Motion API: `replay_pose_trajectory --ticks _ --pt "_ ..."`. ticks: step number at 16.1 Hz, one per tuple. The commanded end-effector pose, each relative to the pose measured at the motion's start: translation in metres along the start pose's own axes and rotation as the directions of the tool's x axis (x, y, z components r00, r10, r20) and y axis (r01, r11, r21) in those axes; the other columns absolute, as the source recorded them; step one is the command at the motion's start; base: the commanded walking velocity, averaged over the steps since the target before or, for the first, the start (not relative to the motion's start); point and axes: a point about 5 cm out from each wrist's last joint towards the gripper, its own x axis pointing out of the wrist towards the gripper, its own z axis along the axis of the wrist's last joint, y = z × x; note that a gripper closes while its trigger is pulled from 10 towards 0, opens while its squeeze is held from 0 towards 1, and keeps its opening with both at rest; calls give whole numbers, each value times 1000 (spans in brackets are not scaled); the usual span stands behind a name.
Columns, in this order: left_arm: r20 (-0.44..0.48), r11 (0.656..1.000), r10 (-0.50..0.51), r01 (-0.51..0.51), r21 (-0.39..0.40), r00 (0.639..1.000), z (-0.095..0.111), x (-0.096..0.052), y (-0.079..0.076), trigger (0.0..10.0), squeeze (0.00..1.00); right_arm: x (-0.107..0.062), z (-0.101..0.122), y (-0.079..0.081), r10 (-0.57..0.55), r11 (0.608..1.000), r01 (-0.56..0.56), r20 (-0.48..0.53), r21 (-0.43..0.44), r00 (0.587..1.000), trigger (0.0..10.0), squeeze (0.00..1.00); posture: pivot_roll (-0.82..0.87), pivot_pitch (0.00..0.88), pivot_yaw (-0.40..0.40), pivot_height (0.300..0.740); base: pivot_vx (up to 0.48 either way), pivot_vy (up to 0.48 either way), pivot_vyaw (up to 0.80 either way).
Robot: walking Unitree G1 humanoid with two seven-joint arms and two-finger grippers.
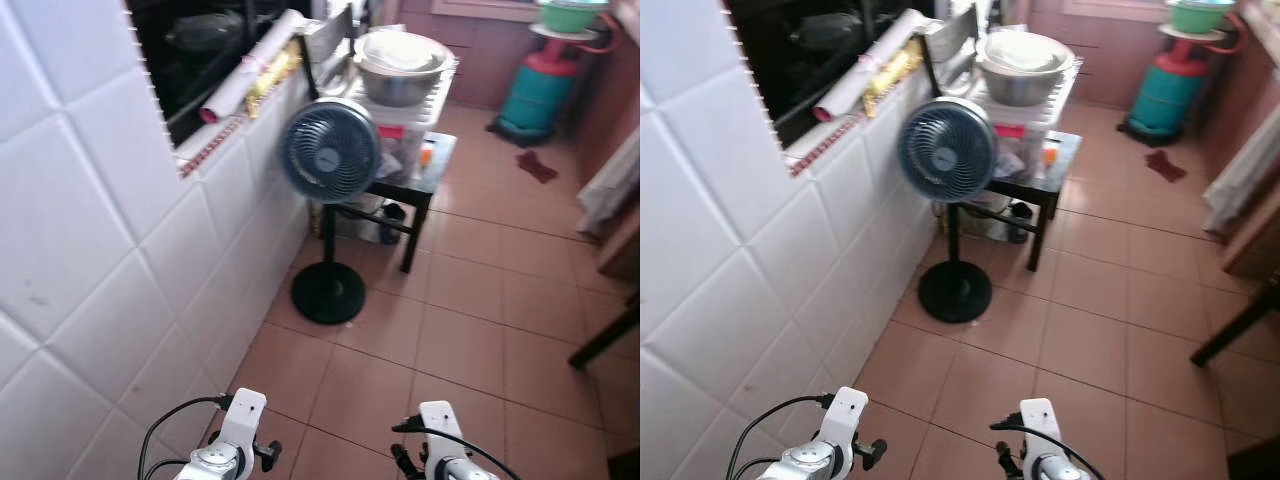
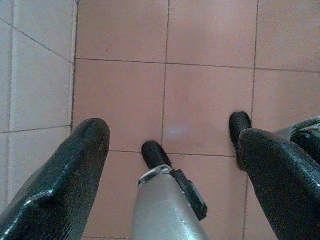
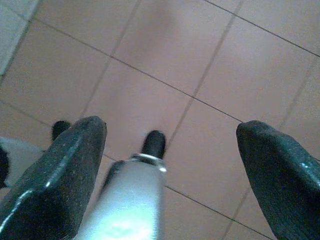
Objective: Setting the table
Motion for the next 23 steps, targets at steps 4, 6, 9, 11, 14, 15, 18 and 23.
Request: replay_pose_trajectory --ticks 4,6,9,11,14,15,18,23 --pt "-56 996 9 -4 94 998 -6 2 -14 10000 0 -4 -6 -21 -63 995 63 1 82 998 10000 0 -158 0 48 740 0 0 0" --pt "-54 989 25 -16 147 998 -3 2 -11 10000 0 -7 -7 -30 -99 987 98 4 130 995 10000 0 -134 0 39 740 0 0 0" --pt "-17 987 157 -156 38 987 -7 -6 31 10000 0 -4 -9 -17 -20 1000 20 -20 1 1000 10000 0 -39 0 22 740 0 0 0" --pt "-2 988 152 -152 18 988 -15 -12 48 10000 0 -2 -6 -9 -4 1000 3 -19 -24 1000 10000 0 -57 0 32 740 0 0 0" --pt "-7 978 210 -210 -1 978 -27 -17 57 10000 0 2 13 6 45 998 -47 42 50 998 10000 0 -49 0 29 740 0 0 0" --pt "-2 974 226 -226 -6 974 -25 -17 58 10000 0 3 17 11 75 997 -76 51 23 996 10000 0 -52 0 28 740 0 0 0" --pt "-5 976 214 -214 31 977 -21 -15 53 10000 0 6 33 35 128 990 -124 67 -67 990 10000 0 -45 0 18 740 0 0 0" --pt "25 976 217 -217 -19 976 -15 -12 47 10000 0 8 35 54 118 991 -113 60 -78 991 10000 0 -56 0 27 740 0 0 0"
